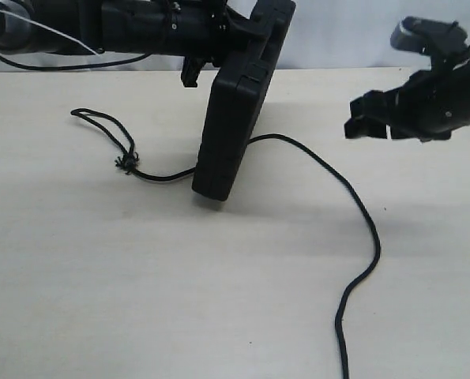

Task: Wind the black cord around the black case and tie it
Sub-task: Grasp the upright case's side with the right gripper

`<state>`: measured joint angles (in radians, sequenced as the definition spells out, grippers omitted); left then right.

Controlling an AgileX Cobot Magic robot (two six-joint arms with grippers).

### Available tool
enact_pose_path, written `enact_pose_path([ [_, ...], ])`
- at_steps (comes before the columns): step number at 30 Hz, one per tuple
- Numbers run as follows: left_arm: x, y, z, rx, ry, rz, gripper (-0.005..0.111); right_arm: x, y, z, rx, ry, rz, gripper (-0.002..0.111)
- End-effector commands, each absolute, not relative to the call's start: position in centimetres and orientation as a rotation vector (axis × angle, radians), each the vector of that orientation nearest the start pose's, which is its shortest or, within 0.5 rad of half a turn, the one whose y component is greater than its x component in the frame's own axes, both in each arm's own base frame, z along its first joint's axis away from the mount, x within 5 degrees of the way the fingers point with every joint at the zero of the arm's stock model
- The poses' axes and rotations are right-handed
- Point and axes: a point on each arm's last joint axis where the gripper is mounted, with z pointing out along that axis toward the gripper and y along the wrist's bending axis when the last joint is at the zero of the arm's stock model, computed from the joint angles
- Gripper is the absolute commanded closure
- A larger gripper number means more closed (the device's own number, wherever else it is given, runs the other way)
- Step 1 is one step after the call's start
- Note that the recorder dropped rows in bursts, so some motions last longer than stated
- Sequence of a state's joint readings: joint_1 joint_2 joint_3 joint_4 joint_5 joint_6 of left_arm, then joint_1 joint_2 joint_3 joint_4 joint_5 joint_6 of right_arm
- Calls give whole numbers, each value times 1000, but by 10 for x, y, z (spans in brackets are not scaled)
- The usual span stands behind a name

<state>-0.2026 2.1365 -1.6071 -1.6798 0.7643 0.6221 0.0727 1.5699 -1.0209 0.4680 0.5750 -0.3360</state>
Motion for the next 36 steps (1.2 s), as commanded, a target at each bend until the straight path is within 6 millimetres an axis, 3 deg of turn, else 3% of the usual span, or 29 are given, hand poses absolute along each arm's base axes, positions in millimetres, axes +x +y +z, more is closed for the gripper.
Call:
enact_pose_path([
  [1,454,-162,259,-348,2035,-1638,107,296,62,273,-113,2243,430,40],
  [7,454,-163,257,-337,2040,-1654,107,263,122,267,-109,2019,357,40],
  [11,454,-163,257,-332,2046,-1646,107,256,155,256,-112,1990,345,40],
  [14,453,-163,257,-327,2051,-1641,107,247,179,251,-207,1993,384,40],
  [20,452,-164,256,-307,2060,-1642,107,235,197,259,-199,1890,356,38],
  [25,452,-164,256,-300,2061,-1650,107,231,202,258,-86,1895,438,21],
  [29,451,-165,257,-289,2062,-1663,107,236,212,242,-129,1912,449,7],
  [36,450,-165,257,-284,2063,-1673,107,259,232,229,-101,1899,407,5],
])
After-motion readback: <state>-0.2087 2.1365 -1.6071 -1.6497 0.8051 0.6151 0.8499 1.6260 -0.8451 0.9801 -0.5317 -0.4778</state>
